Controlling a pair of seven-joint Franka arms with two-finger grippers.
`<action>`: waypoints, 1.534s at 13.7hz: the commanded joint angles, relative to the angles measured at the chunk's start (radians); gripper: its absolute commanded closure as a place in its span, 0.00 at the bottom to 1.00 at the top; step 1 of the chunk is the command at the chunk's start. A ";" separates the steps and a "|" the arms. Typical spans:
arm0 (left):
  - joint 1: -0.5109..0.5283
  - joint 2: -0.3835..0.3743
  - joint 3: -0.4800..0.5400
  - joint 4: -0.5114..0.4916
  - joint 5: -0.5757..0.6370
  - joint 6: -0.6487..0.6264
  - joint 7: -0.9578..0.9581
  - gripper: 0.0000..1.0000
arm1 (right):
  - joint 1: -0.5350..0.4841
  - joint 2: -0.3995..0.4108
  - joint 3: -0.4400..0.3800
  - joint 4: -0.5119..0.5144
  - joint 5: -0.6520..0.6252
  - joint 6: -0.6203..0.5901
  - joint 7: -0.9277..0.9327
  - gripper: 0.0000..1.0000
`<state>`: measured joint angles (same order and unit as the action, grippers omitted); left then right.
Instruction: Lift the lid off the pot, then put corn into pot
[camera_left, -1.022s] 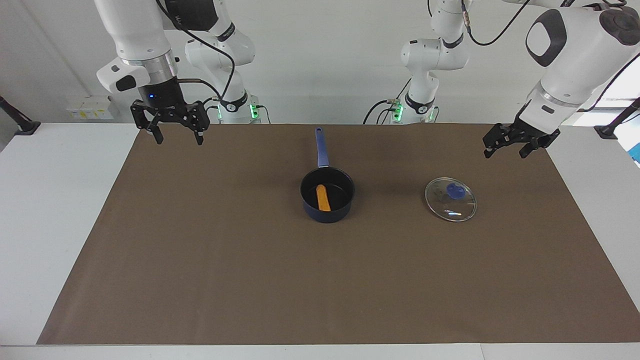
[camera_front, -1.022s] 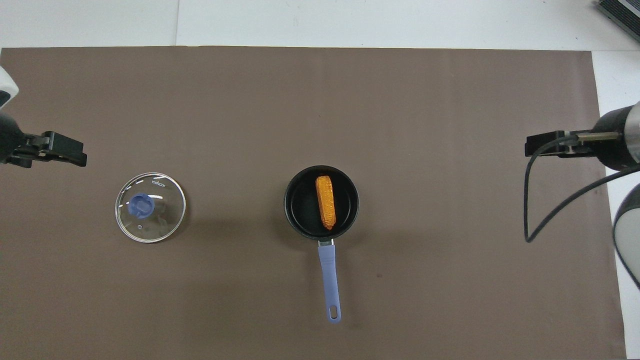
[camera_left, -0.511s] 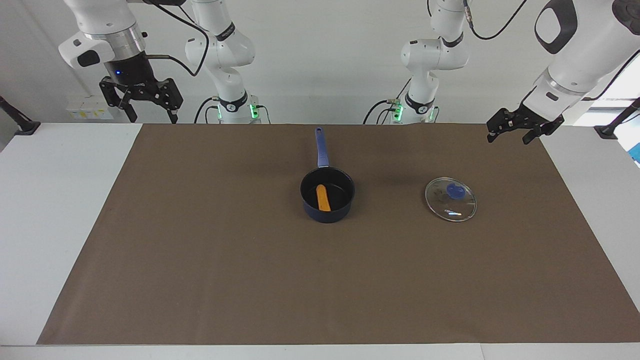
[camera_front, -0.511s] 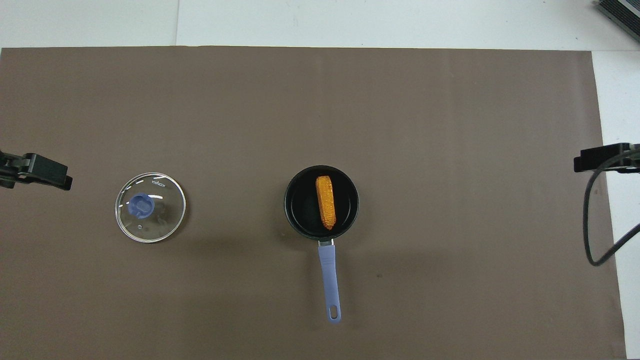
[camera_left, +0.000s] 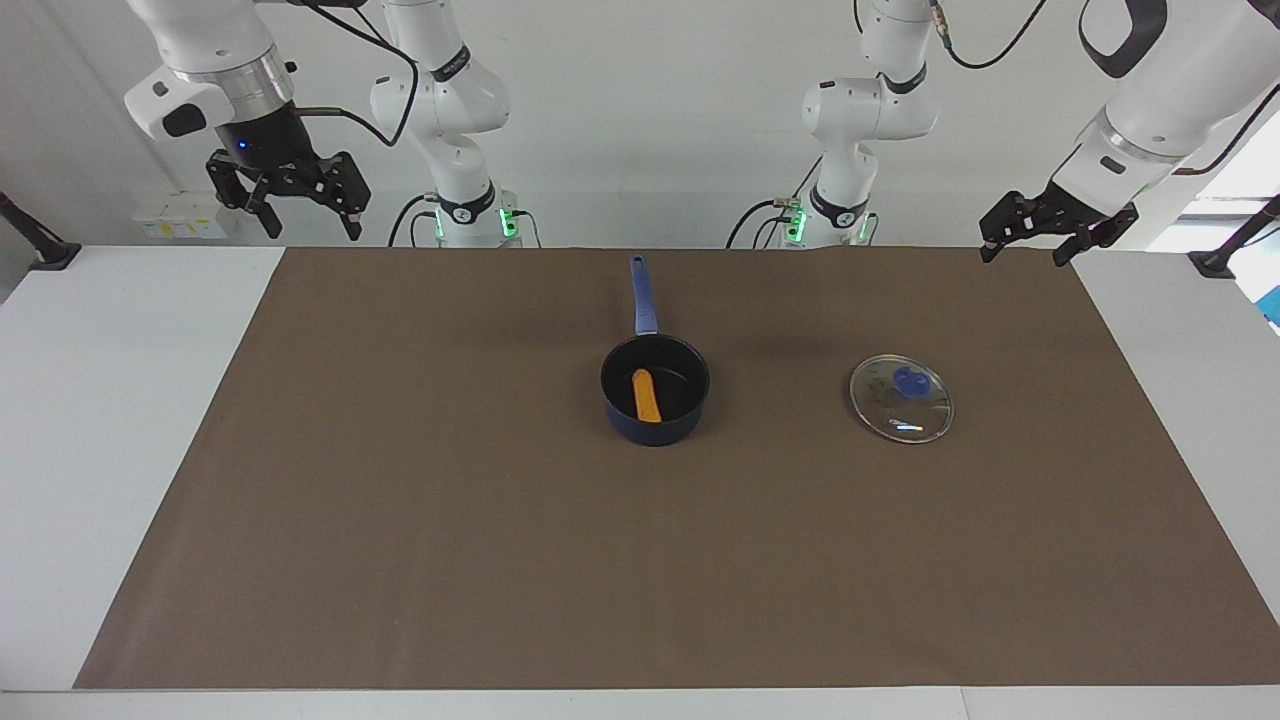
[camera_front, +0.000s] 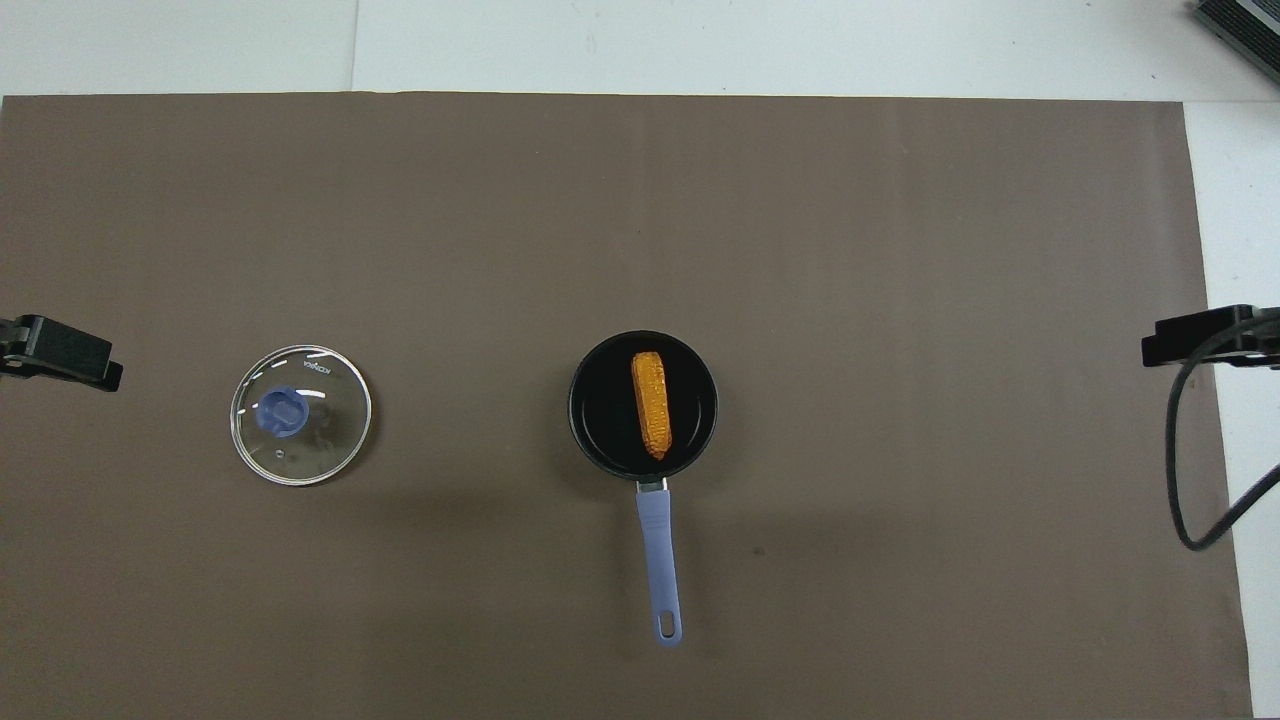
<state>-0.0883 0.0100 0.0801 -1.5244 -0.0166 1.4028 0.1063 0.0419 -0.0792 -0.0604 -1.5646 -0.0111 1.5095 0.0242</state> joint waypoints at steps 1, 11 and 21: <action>-0.001 0.019 -0.008 0.075 0.015 -0.047 0.004 0.00 | -0.007 -0.019 0.013 -0.014 0.014 -0.032 -0.043 0.00; -0.005 0.021 -0.008 0.093 0.018 -0.054 0.010 0.00 | -0.002 -0.022 0.017 -0.018 0.022 -0.025 -0.044 0.00; -0.004 0.019 -0.008 0.092 0.013 -0.041 0.010 0.00 | -0.016 -0.027 -0.009 -0.025 0.010 -0.048 -0.059 0.00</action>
<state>-0.0885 0.0137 0.0702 -1.4654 -0.0165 1.3757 0.1070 0.0435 -0.0818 -0.0677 -1.5672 -0.0107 1.4767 0.0055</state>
